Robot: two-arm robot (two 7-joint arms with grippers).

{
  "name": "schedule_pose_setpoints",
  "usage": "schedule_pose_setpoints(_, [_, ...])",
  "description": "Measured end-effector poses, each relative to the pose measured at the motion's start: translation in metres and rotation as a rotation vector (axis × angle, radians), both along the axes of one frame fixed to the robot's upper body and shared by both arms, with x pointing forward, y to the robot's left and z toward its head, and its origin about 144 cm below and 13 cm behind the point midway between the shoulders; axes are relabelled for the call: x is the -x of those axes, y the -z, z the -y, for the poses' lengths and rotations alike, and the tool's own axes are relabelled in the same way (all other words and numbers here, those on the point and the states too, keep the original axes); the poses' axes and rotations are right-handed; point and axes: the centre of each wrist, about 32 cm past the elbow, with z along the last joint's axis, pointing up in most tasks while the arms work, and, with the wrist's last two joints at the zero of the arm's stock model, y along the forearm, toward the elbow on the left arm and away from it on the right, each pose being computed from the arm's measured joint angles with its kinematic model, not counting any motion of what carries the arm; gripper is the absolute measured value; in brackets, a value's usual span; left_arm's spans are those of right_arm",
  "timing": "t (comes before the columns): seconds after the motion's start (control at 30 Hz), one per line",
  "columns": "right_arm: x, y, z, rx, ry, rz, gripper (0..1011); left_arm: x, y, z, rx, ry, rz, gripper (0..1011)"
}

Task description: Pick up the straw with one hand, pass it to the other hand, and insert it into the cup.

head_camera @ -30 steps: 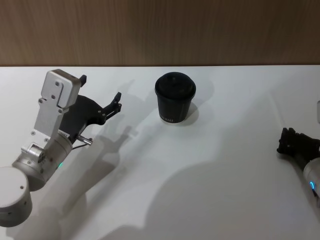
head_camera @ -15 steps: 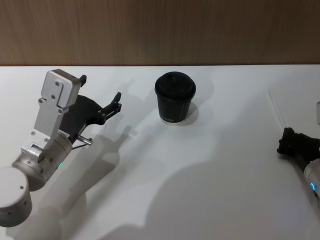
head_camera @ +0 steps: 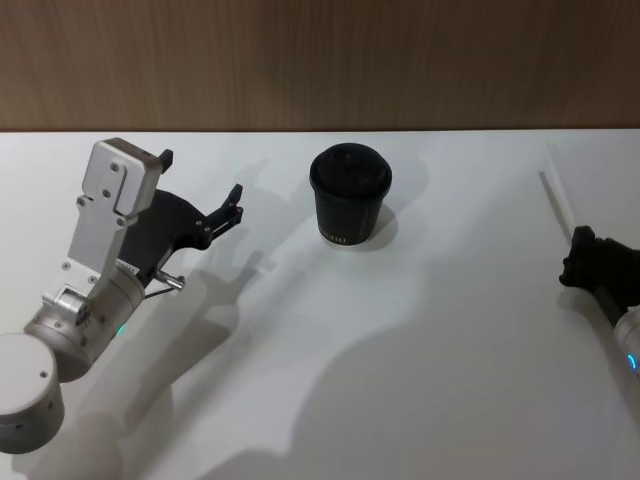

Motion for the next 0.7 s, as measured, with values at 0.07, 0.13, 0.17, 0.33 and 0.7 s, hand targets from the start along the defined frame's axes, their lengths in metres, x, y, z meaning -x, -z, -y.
schedule_pose_setpoints(0.07, [0.0, -0.001, 0.0, 0.008, -0.012, 0.023, 1, 0.0, 0.0, 0.0, 0.0, 0.0, 0.0, 1003])
schedule_pose_setpoints(0.13, [0.0, -0.003, 0.001, 0.017, -0.028, 0.05, 1, 0.0, 0.0, 0.0, 0.0, 0.0, 0.0, 1003])
schedule_pose_setpoints(0.17, [0.0, -0.003, 0.002, 0.02, -0.032, 0.056, 1, 0.0, 0.0, 0.0, 0.0, 0.0, 0.0, 1003])
schedule_pose_setpoints(0.33, [0.001, -0.006, 0.005, 0.033, -0.076, 0.104, 1, 0.0, 0.0, 0.0, 0.0, 0.0, 0.0, 1003])
schedule_pose_setpoints(0.7, [0.003, -0.014, 0.017, 0.05, -0.225, 0.192, 1, 0.0, 0.0, 0.0, 0.0, 0.0, 0.0, 1003])
